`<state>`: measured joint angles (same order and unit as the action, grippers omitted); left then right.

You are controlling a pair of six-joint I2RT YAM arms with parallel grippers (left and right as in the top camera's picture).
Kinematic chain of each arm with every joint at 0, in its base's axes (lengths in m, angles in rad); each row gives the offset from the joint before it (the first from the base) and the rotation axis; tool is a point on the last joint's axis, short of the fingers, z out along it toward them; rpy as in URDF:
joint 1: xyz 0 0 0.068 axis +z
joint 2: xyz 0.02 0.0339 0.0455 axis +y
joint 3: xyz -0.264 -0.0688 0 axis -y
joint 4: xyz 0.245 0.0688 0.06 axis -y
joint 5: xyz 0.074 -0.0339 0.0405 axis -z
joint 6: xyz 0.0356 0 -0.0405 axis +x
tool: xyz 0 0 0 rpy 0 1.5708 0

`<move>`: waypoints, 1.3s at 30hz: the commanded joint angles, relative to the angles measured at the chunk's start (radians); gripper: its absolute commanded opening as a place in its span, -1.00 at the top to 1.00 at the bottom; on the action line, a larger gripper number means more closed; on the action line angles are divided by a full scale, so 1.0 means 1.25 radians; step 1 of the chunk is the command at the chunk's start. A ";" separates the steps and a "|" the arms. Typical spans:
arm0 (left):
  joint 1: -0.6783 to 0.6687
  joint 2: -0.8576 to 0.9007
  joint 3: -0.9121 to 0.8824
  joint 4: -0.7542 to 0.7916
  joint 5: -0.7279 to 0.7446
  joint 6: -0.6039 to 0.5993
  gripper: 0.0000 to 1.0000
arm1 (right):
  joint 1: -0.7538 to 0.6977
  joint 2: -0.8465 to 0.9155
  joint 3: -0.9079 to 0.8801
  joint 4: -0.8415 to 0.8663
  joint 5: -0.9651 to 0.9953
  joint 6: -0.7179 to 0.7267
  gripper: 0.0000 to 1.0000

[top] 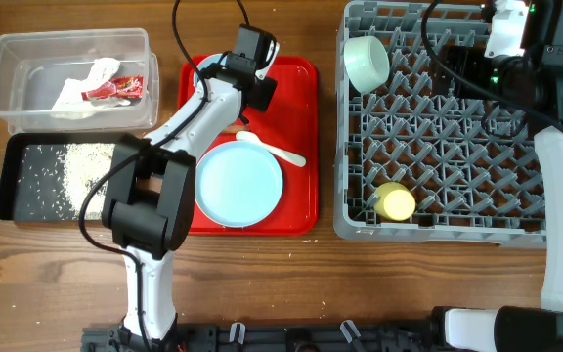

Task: Sort waste into correct bins and load items into the dishwasher rack
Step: 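Tip the blue bowl over the black tray with the left gripper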

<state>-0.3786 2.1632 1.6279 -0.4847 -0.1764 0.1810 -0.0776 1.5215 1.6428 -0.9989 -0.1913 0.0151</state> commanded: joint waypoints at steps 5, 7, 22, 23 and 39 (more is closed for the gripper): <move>0.003 0.040 0.001 0.009 -0.012 0.005 0.41 | 0.001 -0.005 -0.002 -0.004 -0.016 0.009 -0.96; 0.003 0.040 0.001 0.009 -0.012 0.005 0.57 | 0.001 -0.005 -0.002 -0.004 -0.015 0.009 -0.96; 0.003 -0.167 0.007 -0.191 -0.012 -0.251 0.92 | 0.001 -0.005 -0.002 -0.004 -0.010 0.009 -0.96; 0.003 -0.201 0.007 -0.228 -0.012 -0.269 0.92 | 0.001 -0.005 -0.002 -0.004 -0.010 0.009 -0.96; 0.509 -0.452 -0.042 -0.669 0.515 -0.085 0.92 | 0.001 -0.005 -0.023 -0.016 -0.010 0.011 -0.96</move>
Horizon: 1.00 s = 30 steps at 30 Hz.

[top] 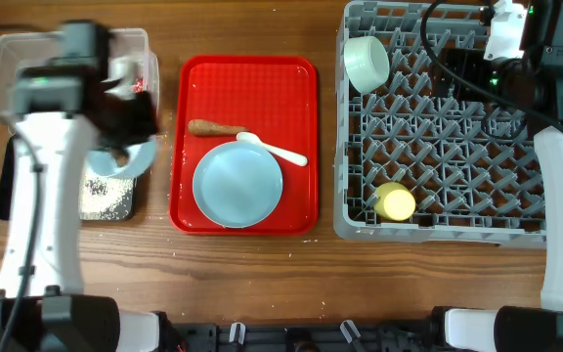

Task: Sort waste into correct bins and load items into the dishwasher rack
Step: 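Tip the blue bowl over the black tray with the left gripper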

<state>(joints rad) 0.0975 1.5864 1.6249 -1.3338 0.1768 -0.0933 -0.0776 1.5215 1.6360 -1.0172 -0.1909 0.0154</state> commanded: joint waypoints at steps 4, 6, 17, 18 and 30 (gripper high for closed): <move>0.307 0.015 -0.150 0.112 0.441 0.156 0.92 | 0.001 -0.004 -0.021 -0.004 -0.011 0.011 -0.96; 0.366 0.016 -0.206 0.164 0.523 0.156 0.92 | 0.001 -0.004 -0.021 -0.006 -0.011 0.011 -0.96; 0.572 0.214 -0.329 0.307 0.934 0.156 0.92 | 0.001 -0.004 -0.021 -0.013 -0.011 0.011 -0.96; 0.579 0.233 -0.329 0.307 0.972 0.156 0.92 | 0.001 -0.004 -0.021 -0.014 -0.011 0.011 -0.96; 0.620 0.289 -0.329 0.307 1.120 0.086 0.92 | 0.001 -0.004 -0.021 -0.015 -0.011 0.011 -0.96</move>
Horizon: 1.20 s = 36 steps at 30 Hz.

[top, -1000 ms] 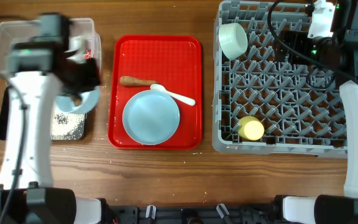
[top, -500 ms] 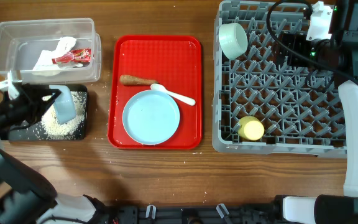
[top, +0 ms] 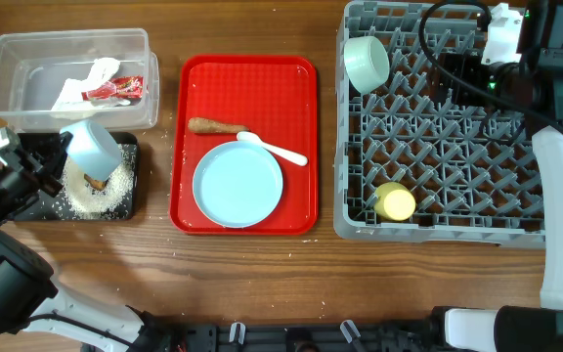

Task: Sort waste into correct bins and load items into the dishwasher rack
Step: 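Tip the blue bowl over the black tray with the left gripper, then return the blue bowl onto the light-blue plate with the left gripper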

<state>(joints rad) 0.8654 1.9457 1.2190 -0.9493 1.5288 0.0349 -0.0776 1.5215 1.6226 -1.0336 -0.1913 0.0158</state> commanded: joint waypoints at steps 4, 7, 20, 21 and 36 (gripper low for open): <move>-0.020 -0.056 -0.003 -0.078 0.026 0.065 0.92 | 0.001 -0.004 -0.011 0.000 -0.011 0.010 -0.96; -0.122 -0.192 -0.003 -0.137 -0.172 0.104 0.92 | 0.001 -0.004 -0.011 0.010 -0.011 0.011 -0.96; -0.749 -0.335 -0.030 0.013 -0.988 -0.223 0.92 | 0.001 -0.004 -0.011 0.012 -0.016 0.011 -0.96; -0.816 -0.335 -0.054 0.063 -1.044 -0.248 0.92 | 0.001 -0.004 -0.011 0.011 -0.016 0.011 -0.96; -1.003 -0.314 -0.158 0.250 -1.053 -0.251 -0.29 | 0.005 -0.004 -0.011 0.026 -0.142 0.052 -0.87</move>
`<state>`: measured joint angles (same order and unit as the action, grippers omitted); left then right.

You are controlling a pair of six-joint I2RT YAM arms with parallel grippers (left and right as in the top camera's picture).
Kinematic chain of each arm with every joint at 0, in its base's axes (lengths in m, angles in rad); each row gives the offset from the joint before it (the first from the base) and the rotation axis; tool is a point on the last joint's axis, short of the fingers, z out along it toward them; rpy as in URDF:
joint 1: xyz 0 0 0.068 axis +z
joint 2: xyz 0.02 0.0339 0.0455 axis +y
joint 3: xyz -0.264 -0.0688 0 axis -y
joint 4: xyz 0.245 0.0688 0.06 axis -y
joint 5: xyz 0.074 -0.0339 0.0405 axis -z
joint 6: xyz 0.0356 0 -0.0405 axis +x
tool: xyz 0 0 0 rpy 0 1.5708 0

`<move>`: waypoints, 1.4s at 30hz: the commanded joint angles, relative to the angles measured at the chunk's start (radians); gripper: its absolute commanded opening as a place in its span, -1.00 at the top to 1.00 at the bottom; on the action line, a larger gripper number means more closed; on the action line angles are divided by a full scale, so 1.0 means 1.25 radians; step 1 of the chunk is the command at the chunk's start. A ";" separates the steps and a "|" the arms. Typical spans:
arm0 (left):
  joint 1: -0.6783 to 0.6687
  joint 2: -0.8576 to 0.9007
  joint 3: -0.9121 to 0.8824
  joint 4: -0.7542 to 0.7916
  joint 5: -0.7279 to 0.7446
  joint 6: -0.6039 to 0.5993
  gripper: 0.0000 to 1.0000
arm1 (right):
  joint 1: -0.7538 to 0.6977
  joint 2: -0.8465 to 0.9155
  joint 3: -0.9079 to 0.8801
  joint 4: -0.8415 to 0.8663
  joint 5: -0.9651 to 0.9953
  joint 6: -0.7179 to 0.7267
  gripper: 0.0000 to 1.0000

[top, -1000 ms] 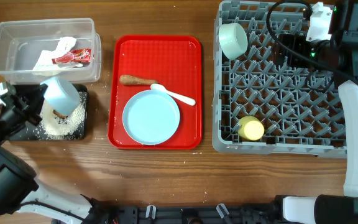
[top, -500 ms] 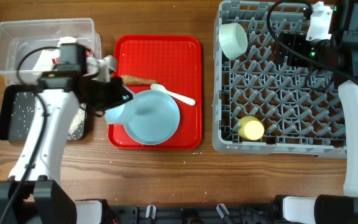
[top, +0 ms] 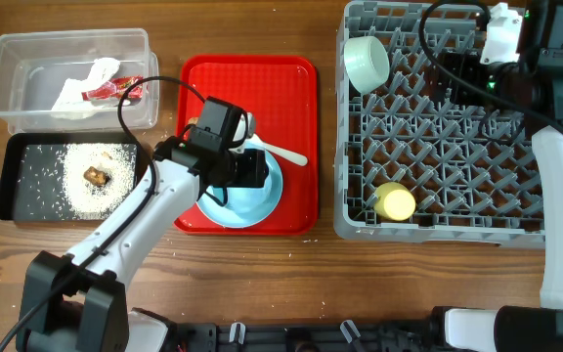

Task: Sort waste into correct bins and load items into the dishwasher rack
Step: 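Return the blue bowl onto the light-blue plate with the left gripper, then reach the right gripper to the blue bowl and grasp its rim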

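Note:
My left gripper (top: pixel 250 168) hangs low over the light blue plate (top: pixel 267 200) on the red tray (top: pixel 301 88); its jaws are hidden under the wrist. The pale cup it carried earlier does not show. A white spoon (top: pixel 286 153) lies beside the plate, and only the tip of a brown food piece (top: pixel 192 123) peeks out from under the arm. The black tray (top: pixel 27 161) holds a rice pile with a brown scrap (top: pixel 97 175). My right gripper (top: pixel 457 54) stays over the far part of the grey dishwasher rack (top: pixel 438 230), its fingers not discernible.
A clear bin (top: pixel 18 59) at the back left holds tissue and a red wrapper (top: pixel 115 90). In the rack a pale green bowl (top: pixel 367 61) sits at the far left corner and a yellow cup (top: pixel 395 202) near the front. Cables arch over the tray.
My left arm has moved from the black tray at the far left to the red tray, over the plate. The tilted cup is no longer seen; the rice pile with the scrap lies uncovered.
My left arm first reached over the red tray. Then it held a pale cup over the black tray, and later tipped it there onto a rice pile. Now the arm is back over the plate. The right arm stayed over the rack throughout.

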<state>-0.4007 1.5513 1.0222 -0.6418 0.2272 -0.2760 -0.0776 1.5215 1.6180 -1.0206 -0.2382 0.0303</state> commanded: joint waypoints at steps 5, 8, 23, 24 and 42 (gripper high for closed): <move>0.128 -0.054 0.108 -0.099 -0.009 -0.086 -0.54 | 0.137 0.014 -0.007 0.032 -0.159 0.074 -0.76; 0.253 -0.105 0.169 -0.172 -0.011 -0.098 -0.56 | 0.265 0.055 -0.007 0.042 -0.091 0.160 -0.76; 0.763 -0.141 0.171 -0.275 -0.019 -0.055 -0.67 | 0.592 0.414 -0.007 0.078 -0.013 0.302 -0.14; 0.777 -0.141 0.171 -0.278 -0.019 -0.055 -0.68 | 0.598 0.428 -0.007 0.081 -0.008 0.314 -0.07; 0.789 -0.141 0.160 -0.289 -0.022 -0.034 -0.71 | 0.622 0.503 -0.008 0.121 0.024 0.334 0.92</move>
<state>0.5808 1.3697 1.2297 -1.0031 0.2058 -0.3347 0.6926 2.1265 1.6123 -0.8738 -0.2268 0.4267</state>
